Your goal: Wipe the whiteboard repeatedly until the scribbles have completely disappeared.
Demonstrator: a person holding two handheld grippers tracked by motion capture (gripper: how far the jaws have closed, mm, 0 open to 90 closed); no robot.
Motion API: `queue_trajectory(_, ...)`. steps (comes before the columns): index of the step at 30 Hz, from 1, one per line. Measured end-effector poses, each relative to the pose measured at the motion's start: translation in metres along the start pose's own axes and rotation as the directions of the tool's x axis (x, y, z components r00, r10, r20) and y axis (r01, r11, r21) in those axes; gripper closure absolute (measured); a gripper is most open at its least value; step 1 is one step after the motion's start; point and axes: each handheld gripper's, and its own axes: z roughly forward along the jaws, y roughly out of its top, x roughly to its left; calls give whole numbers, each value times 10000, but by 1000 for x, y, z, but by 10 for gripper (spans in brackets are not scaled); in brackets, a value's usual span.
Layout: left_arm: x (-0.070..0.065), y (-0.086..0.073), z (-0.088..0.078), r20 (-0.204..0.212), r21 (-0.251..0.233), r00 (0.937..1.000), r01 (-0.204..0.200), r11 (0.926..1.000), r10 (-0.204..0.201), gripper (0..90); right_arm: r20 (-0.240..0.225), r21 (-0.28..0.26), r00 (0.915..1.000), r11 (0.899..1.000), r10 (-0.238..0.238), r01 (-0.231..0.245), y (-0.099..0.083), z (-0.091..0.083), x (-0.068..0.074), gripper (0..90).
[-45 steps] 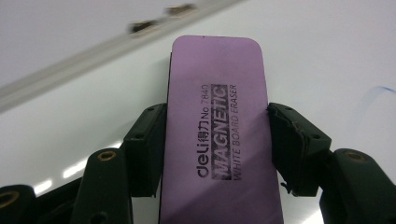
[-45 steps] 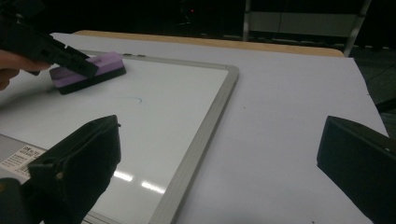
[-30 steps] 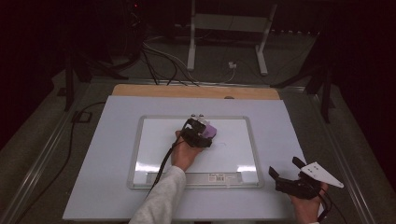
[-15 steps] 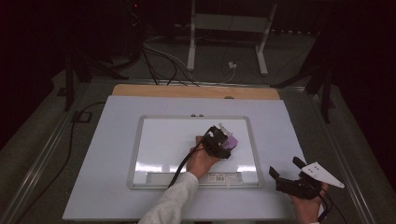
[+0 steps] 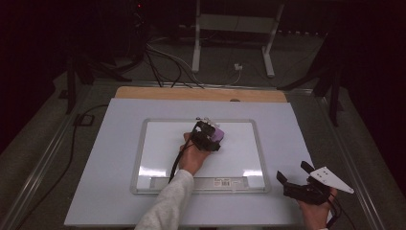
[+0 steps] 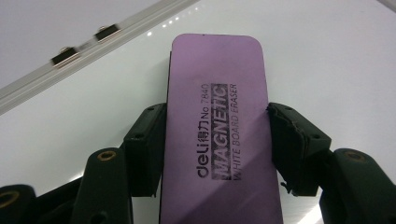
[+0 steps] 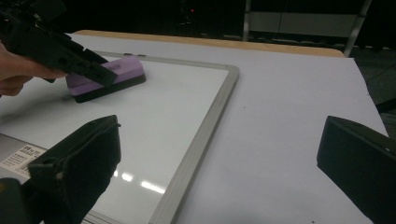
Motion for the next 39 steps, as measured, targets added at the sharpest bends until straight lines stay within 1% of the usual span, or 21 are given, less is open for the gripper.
queue_trajectory(8,12,-4,-3,-111,3,9994,341,9994,-340,420,21,-6,10000,10000,13,-13,0,-1,-1,1)
queue_trajectory(16,23,-10,-6,-192,-51,9974,700,9975,-701,420,28,2,10000,10000,21,-21,0,-1,-1,1)
queue_trajectory(21,25,-13,-9,-334,-55,9967,739,9973,-740,420,26,-7,10000,10000,12,-12,0,-1,0,1)
queue_trajectory(33,31,-16,-11,-420,-51,9949,914,9958,-916,420,40,-29,10000,10000,33,-33,0,-1,-1,1)
queue_trajectory(39,35,-20,-14,-550,-95,9934,1007,9949,-1010,420,32,-27,10000,10000,35,-35,0,-1,-1,1)
